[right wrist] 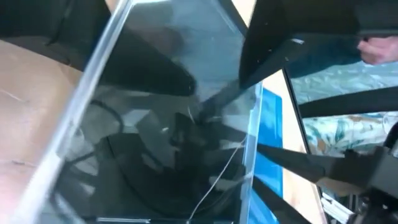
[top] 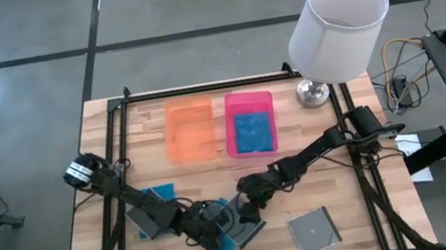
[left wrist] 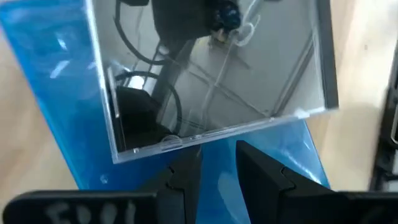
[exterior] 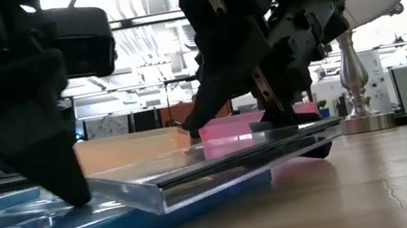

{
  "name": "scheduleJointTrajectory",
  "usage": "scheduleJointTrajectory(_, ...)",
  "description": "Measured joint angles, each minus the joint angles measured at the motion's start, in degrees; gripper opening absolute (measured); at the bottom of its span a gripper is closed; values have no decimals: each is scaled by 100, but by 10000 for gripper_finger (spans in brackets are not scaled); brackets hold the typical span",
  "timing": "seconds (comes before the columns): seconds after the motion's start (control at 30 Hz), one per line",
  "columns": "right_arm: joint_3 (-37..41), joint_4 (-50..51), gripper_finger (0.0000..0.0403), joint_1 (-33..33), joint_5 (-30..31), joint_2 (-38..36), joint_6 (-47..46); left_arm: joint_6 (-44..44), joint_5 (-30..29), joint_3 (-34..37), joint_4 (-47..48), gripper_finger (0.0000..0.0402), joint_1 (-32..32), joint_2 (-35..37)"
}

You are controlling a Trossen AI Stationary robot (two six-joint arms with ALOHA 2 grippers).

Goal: Pick & place jewel cases by type
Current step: Put the middle black CD case into the orange bin

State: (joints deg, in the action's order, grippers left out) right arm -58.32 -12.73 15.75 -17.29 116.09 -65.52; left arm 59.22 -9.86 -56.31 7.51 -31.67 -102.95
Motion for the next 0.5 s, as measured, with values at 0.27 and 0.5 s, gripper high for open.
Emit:
scheduleJointTrajectory(0.27,324,423,161,-147,-201,-601,141,-236,-267,30,38,87,108,67)
scheduleJointTrajectory(0.5,869,1275,73,-250,275,-1802,-4,-198,-263,30,286,87,91,96)
